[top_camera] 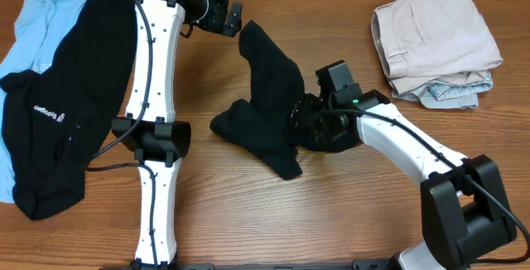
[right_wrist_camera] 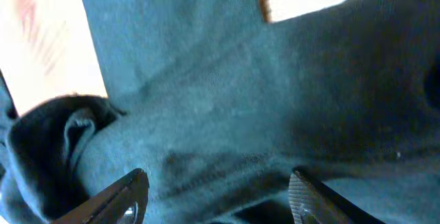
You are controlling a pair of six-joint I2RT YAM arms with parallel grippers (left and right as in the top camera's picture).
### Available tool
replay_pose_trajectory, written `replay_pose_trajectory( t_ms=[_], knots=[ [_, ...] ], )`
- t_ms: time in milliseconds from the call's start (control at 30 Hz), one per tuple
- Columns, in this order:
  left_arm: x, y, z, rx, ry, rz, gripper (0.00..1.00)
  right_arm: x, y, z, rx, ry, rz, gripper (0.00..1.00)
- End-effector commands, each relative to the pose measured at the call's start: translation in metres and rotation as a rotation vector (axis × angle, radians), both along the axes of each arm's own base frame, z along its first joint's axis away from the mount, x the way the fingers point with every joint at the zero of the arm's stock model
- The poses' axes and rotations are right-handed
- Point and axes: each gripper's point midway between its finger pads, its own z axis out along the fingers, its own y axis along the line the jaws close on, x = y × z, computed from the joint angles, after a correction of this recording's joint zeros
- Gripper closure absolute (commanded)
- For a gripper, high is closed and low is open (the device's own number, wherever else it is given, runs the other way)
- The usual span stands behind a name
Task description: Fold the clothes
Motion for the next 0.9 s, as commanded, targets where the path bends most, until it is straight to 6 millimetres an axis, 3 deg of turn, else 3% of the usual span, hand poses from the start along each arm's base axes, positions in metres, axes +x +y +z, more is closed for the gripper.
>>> replay_pose_trajectory(
  t_ms=[0, 200, 433, 600, 700, 833, 867],
  knots=[
    [0.001, -0.001, 0.003, -0.004, -0.012, -0.006, 0.00, -0.008, 0.004, -0.016, 0.018, 0.075, -0.024, 0.31],
    [0.001, 0.000, 0.002, 0.003, -0.014, -0.007, 0.00, -0.013, 0.008, -0.016, 0.041, 0.106, -0.019, 0.29],
    [0.001, 0.000, 0.003, 0.006, -0.017, -0.013, 0.00, -0.023, 0.011, -0.016, 0.072, 0.172, -0.044, 0.17],
    [0.002, 0.000, 0.003, 0.008, -0.021, -0.019, 0.00, -0.005, 0.007, -0.015, 0.042, 0.092, -0.076, 0.17],
    [0.003, 0.000, 0.003, 0.008, -0.025, -0.019, 0.00, 0.012, -0.004, -0.015, -0.018, 0.014, -0.117, 0.24],
    [0.003, 0.001, 0.003, 0.011, -0.027, -0.016, 0.00, 0.023, -0.004, -0.011, -0.019, -0.044, -0.107, 0.56],
    [0.004, 0.003, 0.003, 0.015, -0.027, -0.013, 0.00, 0.027, -0.006, -0.008, -0.021, -0.063, -0.095, 0.70]
  ],
)
